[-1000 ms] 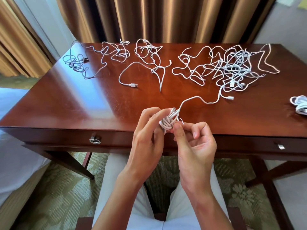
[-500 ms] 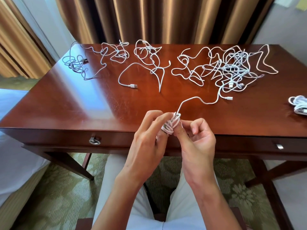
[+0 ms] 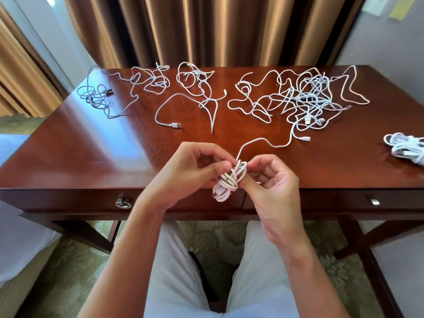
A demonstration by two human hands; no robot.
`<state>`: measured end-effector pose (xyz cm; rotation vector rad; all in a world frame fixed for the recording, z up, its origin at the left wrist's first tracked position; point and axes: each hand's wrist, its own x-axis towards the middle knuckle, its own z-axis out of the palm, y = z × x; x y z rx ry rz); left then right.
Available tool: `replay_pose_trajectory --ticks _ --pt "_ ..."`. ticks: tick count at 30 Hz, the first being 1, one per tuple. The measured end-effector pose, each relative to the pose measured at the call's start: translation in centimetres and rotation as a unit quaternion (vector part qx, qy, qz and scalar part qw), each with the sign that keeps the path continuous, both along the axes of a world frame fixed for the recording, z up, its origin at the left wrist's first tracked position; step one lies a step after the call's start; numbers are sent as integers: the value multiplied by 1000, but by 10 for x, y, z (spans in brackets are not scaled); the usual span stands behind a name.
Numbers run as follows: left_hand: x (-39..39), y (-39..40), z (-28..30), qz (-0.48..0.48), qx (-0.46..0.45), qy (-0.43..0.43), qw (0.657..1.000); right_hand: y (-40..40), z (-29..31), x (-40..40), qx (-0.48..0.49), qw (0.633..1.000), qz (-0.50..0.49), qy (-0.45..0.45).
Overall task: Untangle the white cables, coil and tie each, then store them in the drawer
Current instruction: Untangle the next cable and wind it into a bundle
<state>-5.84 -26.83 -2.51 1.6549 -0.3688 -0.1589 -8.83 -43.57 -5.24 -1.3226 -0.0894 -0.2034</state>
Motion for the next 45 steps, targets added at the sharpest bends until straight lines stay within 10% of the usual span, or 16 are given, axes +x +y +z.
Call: replay_pose_trajectory --ticks 8,15,23,31,45 --pt "8 -17 0 -14 -31 80 996 -27 8 16 -55 997 49 -1" --pt "9 -45 -15 203 92 -92 970 -7 -8 9 -25 997 30 74" --pt "9 -44 -20 236 132 -156 950 -5 -11 7 -109 994 10 20" --pt "-15 -75 -33 238 -15 -137 961 -2 -12 10 152 982 -52 99" --pt "31 -150 -28 103 38 -155 982 -117 -14 25 -19 986 -149 71"
